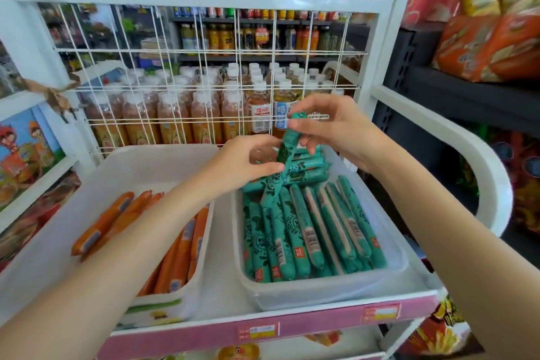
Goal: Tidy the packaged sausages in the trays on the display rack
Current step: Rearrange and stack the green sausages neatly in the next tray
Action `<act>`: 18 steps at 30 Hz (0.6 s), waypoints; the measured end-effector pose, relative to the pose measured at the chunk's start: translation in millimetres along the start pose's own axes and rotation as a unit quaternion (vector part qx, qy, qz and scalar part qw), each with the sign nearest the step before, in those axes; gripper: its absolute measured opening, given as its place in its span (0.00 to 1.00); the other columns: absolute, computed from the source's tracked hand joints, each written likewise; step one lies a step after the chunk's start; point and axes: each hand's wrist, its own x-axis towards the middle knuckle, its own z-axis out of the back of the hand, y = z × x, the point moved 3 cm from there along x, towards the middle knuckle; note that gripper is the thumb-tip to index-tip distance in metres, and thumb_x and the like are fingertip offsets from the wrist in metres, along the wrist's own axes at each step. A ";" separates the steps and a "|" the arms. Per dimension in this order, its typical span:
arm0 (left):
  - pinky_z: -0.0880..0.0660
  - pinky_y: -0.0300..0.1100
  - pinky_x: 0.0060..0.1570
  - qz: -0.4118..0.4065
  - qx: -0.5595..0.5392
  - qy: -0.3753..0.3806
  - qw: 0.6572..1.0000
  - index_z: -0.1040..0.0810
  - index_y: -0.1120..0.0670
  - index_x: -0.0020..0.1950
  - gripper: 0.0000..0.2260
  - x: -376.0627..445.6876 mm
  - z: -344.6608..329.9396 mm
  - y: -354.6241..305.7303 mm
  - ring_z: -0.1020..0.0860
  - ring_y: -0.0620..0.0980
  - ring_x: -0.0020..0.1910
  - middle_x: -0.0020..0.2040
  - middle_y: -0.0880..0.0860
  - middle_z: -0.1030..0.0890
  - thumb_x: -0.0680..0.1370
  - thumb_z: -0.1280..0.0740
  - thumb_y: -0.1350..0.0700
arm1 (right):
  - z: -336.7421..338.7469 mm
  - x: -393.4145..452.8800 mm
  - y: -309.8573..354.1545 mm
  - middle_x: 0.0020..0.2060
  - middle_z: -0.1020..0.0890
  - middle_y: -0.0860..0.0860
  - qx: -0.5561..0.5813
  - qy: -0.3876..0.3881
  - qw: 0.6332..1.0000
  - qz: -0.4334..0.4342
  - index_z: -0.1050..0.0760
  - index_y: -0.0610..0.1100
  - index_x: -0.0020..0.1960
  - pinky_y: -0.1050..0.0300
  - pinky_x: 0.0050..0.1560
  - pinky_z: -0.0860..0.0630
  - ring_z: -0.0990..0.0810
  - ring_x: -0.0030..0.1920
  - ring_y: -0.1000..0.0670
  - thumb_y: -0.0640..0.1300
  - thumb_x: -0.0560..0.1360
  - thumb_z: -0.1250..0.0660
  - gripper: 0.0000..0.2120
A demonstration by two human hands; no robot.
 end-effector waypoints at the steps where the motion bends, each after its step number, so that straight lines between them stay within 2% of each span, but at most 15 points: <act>1: 0.24 0.50 0.56 -0.005 -0.004 -0.008 1.000 0.25 0.49 0.56 0.13 -1.0 1.2 0.3 0.20 0.48 0.50 0.52 0.52 0.19 0.72 0.30 0.57 | -0.3 0.0 1.9 0.42 0.22 0.45 0.011 0.010 1.000 0.005 0.24 0.40 0.46 0.65 0.31 0.25 0.22 0.28 0.53 0.34 0.71 0.32 0.05; 3: 0.24 0.51 0.55 -0.006 -0.004 -0.021 1.000 0.25 0.50 0.58 0.14 -3.2 3.5 0.6 0.20 0.49 0.51 0.53 0.53 0.20 0.73 0.30 0.58 | -0.1 1.3 4.5 0.38 0.20 0.47 0.028 0.024 0.999 0.013 0.23 0.40 0.46 0.64 0.34 0.24 0.20 0.31 0.52 0.33 0.72 0.33 0.05; 6: 0.23 0.49 0.54 -0.004 0.010 -0.044 0.999 0.27 0.52 0.63 0.17 -7.1 10.6 0.6 0.21 0.48 0.50 0.55 0.53 0.21 0.74 0.32 0.58 | 1.0 6.9 7.1 0.39 0.18 0.48 0.015 0.019 0.999 0.027 0.22 0.40 0.47 0.61 0.37 0.22 0.19 0.35 0.51 0.35 0.72 0.34 0.05; 11: 0.23 0.41 0.51 -0.016 0.023 -0.057 0.998 0.28 0.46 0.61 0.16 -15.1 20.0 1.5 0.21 0.45 0.50 0.54 0.51 0.21 0.75 0.33 0.58 | -2.3 12.5 10.9 0.38 0.16 0.50 0.010 0.028 0.999 0.037 0.21 0.41 0.46 0.61 0.42 0.20 0.19 0.38 0.52 0.37 0.73 0.34 0.05; 14: 0.23 0.42 0.52 -0.019 0.027 -0.058 0.998 0.28 0.48 0.62 0.16 -16.8 22.6 3.5 0.21 0.43 0.50 0.55 0.50 0.21 0.75 0.33 0.57 | -4.7 13.5 13.0 0.38 0.16 0.52 -0.011 0.040 0.998 0.045 0.20 0.41 0.47 0.61 0.45 0.21 0.19 0.39 0.53 0.40 0.71 0.32 0.06; 18: 0.23 0.46 0.53 -0.016 0.034 -0.051 0.998 0.27 0.50 0.63 0.17 -16.1 20.2 2.9 0.21 0.45 0.51 0.55 0.51 0.20 0.75 0.32 0.57 | -4.5 14.1 11.0 0.36 0.17 0.52 -0.020 0.031 0.998 0.045 0.21 0.41 0.45 0.63 0.44 0.21 0.19 0.37 0.54 0.36 0.73 0.34 0.04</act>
